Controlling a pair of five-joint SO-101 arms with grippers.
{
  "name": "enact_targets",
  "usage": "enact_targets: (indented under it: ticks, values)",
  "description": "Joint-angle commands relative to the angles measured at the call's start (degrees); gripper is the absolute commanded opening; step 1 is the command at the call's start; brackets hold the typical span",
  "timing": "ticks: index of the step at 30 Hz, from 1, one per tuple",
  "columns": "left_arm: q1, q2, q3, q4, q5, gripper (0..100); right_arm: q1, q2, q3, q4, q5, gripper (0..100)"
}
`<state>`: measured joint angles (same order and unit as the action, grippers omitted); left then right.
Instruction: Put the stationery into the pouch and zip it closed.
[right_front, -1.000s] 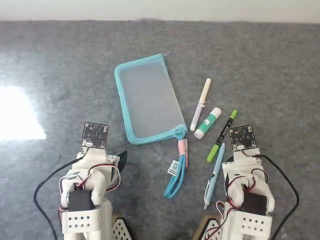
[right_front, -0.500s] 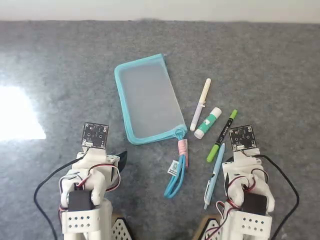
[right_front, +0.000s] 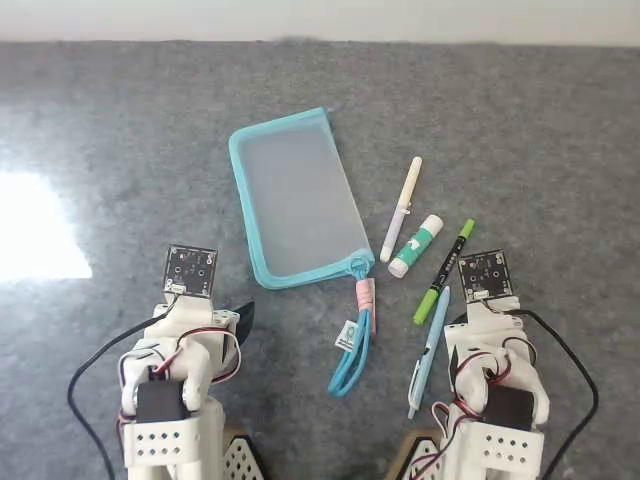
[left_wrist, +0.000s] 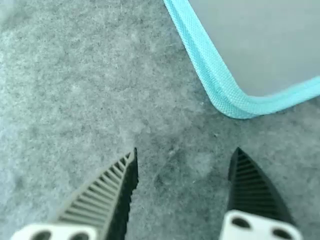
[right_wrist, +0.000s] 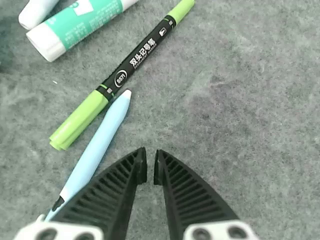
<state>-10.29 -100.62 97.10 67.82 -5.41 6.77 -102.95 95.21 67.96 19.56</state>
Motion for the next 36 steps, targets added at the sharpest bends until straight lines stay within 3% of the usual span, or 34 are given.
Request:
enact_targets:
  ticks: [1, 11, 16, 19, 23, 28, 36]
  values:
    - [0.0, 0.0, -0.48, 0.35, -0.26, 28, 0.22, -0.92, 1.23, 0.22, 0.35, 4.2]
    - [0.0, 0.0, -0.48, 0.35, -0.26, 28, -4.53, -0.66, 1.23, 0.22, 0.35, 4.4]
    - [0.0, 0.0, -0.48, 0.35, -0.26, 28, -7.52, -1.01, 0.26, -6.9, 2.99, 4.5]
    - [0.0, 0.0, -0.48, 0.35, -0.26, 28, -12.88, -0.13, -4.04, -7.96, 7.65, 4.5]
    - [0.0, 0.0, -0.48, 0.35, -0.26, 28, -17.01, 4.53, -13.63, -3.56, 6.07, 4.5]
    - [0.0, 0.0, -0.48, 0.35, -0.26, 28, -19.12, 25.01, -29.98, -3.21, 4.75, 4.5]
    - [0.0, 0.0, -0.48, 0.35, -0.26, 28, -36.18, 66.95, -54.86, -3.38, -6.77, 4.6]
